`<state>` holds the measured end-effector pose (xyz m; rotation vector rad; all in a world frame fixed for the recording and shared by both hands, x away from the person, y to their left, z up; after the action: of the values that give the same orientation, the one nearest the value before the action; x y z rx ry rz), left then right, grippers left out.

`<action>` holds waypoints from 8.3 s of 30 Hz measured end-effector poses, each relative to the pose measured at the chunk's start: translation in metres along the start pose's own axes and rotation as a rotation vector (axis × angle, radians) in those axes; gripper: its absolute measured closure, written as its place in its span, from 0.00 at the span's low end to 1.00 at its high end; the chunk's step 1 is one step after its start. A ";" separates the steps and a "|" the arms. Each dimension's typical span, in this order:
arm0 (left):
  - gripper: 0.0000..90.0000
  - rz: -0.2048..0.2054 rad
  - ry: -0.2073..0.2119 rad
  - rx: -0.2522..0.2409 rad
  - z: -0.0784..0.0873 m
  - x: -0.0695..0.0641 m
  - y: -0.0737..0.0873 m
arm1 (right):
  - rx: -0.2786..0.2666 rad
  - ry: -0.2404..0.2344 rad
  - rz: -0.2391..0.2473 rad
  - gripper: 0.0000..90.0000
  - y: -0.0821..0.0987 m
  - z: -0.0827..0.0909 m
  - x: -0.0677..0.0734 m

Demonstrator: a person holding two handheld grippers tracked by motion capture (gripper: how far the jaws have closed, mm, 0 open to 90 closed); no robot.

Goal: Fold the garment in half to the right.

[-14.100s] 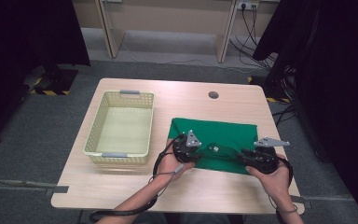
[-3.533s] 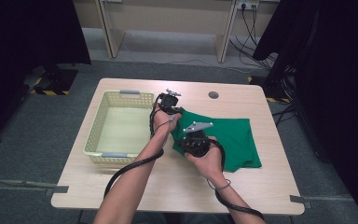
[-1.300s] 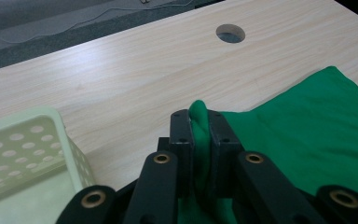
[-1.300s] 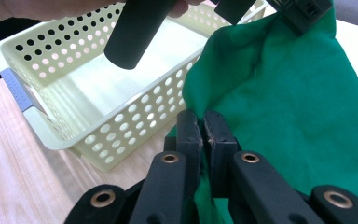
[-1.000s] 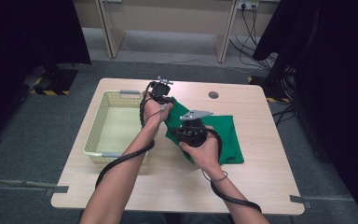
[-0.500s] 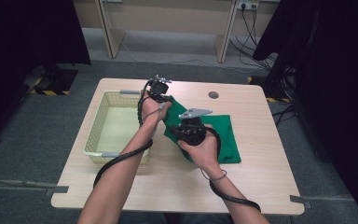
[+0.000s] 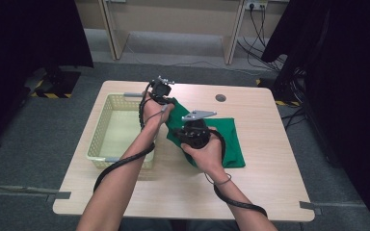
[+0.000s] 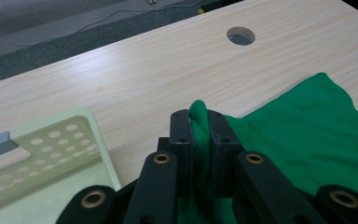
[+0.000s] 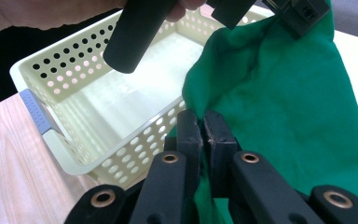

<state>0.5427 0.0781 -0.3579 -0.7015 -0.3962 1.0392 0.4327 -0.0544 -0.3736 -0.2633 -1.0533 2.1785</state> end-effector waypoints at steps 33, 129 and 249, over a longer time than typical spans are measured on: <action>0.91 0.003 -0.023 0.016 0.010 0.017 0.004 | -0.004 -0.020 0.011 0.97 -0.012 -0.011 0.015; 0.91 -0.129 -0.073 0.031 -0.010 -0.048 -0.034 | -0.034 0.023 -0.063 0.97 0.015 0.021 -0.028; 0.82 -0.109 -0.019 0.006 -0.078 -0.106 -0.019 | 0.003 0.085 -0.189 0.96 0.088 0.026 -0.079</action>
<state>0.5533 -0.0479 -0.3980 -0.6581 -0.4427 0.9439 0.4356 -0.1608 -0.4319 -0.2422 -0.9866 1.9825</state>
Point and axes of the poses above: each handheld gripper's, and its own axes: z roughly backward along the jaws, y roughly out of its underside, x roughly to its left, the point moved 2 cm from there along -z, roughly forward along the jaws, and after that the axes turned 5 degrees about x, right-handed, at the moved point
